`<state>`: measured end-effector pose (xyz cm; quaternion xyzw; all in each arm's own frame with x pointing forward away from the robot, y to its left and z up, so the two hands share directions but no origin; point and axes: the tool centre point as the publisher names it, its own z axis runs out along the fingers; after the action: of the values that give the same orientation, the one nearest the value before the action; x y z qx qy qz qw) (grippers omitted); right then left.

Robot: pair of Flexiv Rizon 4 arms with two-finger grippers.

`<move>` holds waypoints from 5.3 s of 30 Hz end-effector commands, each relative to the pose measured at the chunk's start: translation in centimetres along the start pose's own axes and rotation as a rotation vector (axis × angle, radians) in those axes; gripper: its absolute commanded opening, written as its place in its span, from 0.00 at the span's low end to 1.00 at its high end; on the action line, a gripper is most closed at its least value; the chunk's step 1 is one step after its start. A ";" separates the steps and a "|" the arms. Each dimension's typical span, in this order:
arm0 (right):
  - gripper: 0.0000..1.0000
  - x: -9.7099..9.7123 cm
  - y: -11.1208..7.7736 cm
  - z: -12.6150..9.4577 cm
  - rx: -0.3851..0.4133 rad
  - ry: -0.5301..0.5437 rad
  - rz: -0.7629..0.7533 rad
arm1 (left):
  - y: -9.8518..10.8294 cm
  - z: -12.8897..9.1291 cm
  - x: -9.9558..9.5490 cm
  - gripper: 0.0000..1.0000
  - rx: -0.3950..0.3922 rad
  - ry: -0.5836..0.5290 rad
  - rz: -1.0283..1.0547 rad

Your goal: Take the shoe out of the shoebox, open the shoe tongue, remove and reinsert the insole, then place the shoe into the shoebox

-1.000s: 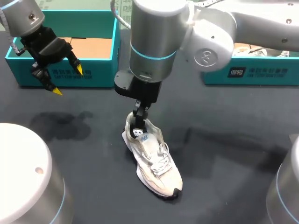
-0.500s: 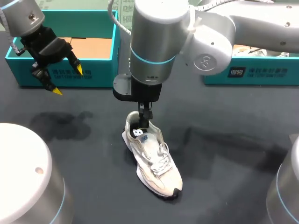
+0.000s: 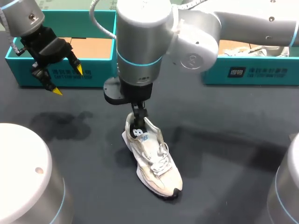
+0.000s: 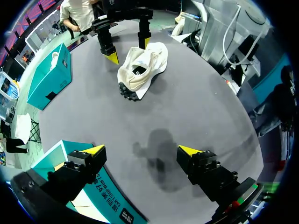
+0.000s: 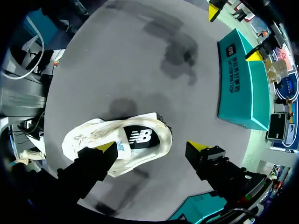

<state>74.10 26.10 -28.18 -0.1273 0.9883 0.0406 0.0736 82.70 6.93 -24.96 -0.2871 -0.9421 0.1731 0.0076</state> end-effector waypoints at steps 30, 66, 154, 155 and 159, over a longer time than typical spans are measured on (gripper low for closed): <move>1.00 -3.2 -0.7 6.7 -0.008 0.032 -0.162 | 0.0 0.0 0.1 1.00 -0.003 0.000 0.000; 0.57 -3.7 -1.0 11.5 -0.031 0.098 -0.166 | 0.0 0.0 0.1 1.00 -0.003 0.000 0.000; 0.00 -21.1 -24.6 -10.9 0.191 -0.085 0.211 | 0.0 0.0 0.1 1.00 -0.003 0.000 0.000; 0.00 -21.1 -24.6 -10.9 0.191 -0.085 0.211 | 0.0 0.0 0.1 1.00 -0.003 0.000 0.000; 0.00 -21.1 -24.6 -10.9 0.191 -0.085 0.211 | 0.0 0.0 0.1 1.00 -0.003 0.000 0.000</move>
<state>99.56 6.72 -15.71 -0.0128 0.9919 -0.0438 0.1186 82.70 6.92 -24.96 -0.2871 -0.9421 0.1731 0.0076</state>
